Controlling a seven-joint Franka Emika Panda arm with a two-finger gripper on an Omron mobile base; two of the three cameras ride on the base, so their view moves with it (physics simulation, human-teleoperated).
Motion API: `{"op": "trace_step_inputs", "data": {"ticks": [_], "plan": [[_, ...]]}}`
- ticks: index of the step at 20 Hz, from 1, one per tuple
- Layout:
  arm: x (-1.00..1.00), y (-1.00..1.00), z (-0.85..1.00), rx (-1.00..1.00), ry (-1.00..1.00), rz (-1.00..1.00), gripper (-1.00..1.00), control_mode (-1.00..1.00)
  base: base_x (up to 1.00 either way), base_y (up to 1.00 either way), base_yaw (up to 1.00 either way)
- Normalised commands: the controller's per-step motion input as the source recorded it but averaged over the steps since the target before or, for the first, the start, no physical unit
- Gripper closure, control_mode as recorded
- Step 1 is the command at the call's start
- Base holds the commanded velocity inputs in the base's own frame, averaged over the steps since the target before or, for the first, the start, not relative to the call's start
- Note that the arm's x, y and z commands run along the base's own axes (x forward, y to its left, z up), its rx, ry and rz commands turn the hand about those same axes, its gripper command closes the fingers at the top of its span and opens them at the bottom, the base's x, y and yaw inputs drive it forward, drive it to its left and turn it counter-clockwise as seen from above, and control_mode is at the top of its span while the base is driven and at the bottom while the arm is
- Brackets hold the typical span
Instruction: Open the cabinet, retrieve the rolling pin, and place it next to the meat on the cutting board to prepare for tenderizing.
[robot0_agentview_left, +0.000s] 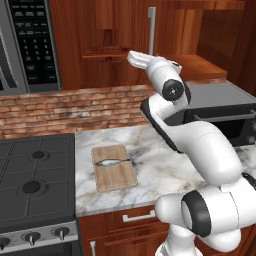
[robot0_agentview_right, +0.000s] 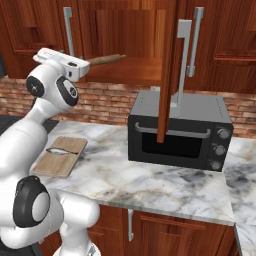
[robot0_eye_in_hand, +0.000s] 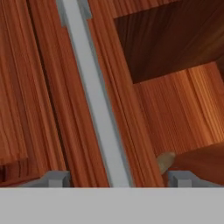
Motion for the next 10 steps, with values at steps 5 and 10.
{"op": "trace_step_inputs", "data": {"ticks": [5, 10], "plan": [[0.15, 0.06, 0.00, -0.04, -0.02, 0.06, -1.00, -1.00, 0.00, 0.00, 0.00], [0.22, 0.15, -0.02, -0.05, 0.00, 0.03, -1.00, -1.00, 0.00, 0.00, 0.00]]}}
